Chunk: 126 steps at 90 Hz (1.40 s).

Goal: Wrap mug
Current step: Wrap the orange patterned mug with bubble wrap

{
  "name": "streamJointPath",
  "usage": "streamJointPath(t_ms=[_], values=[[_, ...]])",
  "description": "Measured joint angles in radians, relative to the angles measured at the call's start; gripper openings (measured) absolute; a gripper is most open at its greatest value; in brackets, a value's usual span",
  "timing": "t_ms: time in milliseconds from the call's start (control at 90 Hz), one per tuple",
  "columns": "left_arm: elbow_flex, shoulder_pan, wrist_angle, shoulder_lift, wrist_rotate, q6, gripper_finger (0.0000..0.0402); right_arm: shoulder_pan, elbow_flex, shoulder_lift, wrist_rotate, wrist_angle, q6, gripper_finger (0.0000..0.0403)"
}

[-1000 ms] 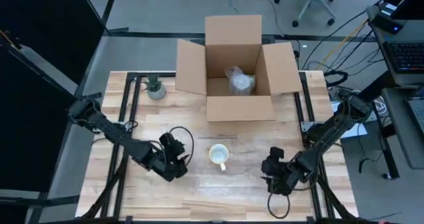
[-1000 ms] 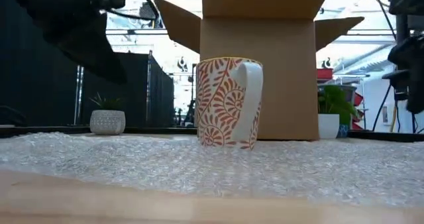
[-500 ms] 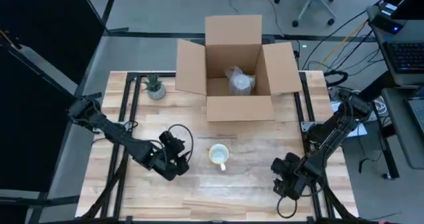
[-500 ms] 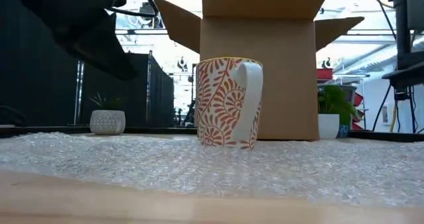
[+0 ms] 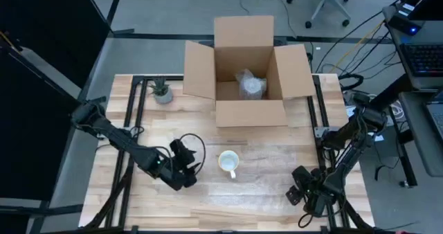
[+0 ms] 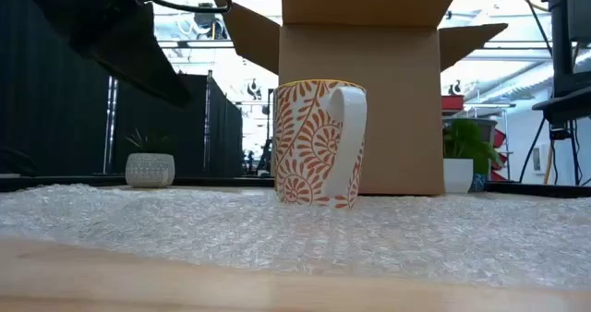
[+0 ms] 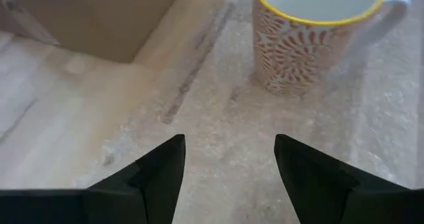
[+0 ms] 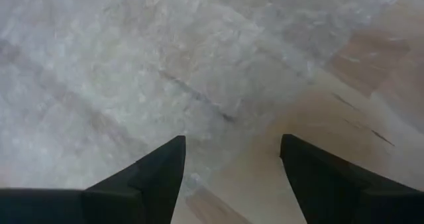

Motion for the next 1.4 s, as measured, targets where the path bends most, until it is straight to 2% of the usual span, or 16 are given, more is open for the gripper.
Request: streamJointPath(t_ms=[333,478,589,789,844,956,1222,1400], values=[[0.000,0.000,0.003,0.000,0.011,0.008,0.0222,-0.010,0.001,0.049,0.165,0.091,0.033,0.0233],[0.000,0.000,0.003,0.000,0.014,0.009,0.0222,-0.049,0.005,0.092,0.175,0.123,-0.038,0.0221],[0.000,0.000,0.003,0.000,0.014,0.009,0.0222,-0.088,0.004,0.100,0.177,0.166,-0.134,0.0174],[0.000,-0.002,0.003,0.000,0.018,0.006,0.0222,-0.145,0.000,0.078,0.201,0.202,-0.321,0.0030],[0.000,-0.002,0.004,0.000,0.018,0.006,0.0222,-0.163,0.008,0.065,0.209,0.197,-0.378,0.0011],[0.000,-0.002,0.005,0.000,0.018,0.007,0.0222,-0.202,0.052,0.027,0.256,0.213,-0.529,0.0012],[0.000,0.003,0.006,0.000,0.018,0.033,0.0222,-0.343,0.214,-0.005,0.443,0.249,-1.071,0.0003],[0.000,0.003,0.006,0.000,0.018,0.033,0.0222,-0.463,0.315,-0.005,0.471,0.250,-1.317,0.0001]])
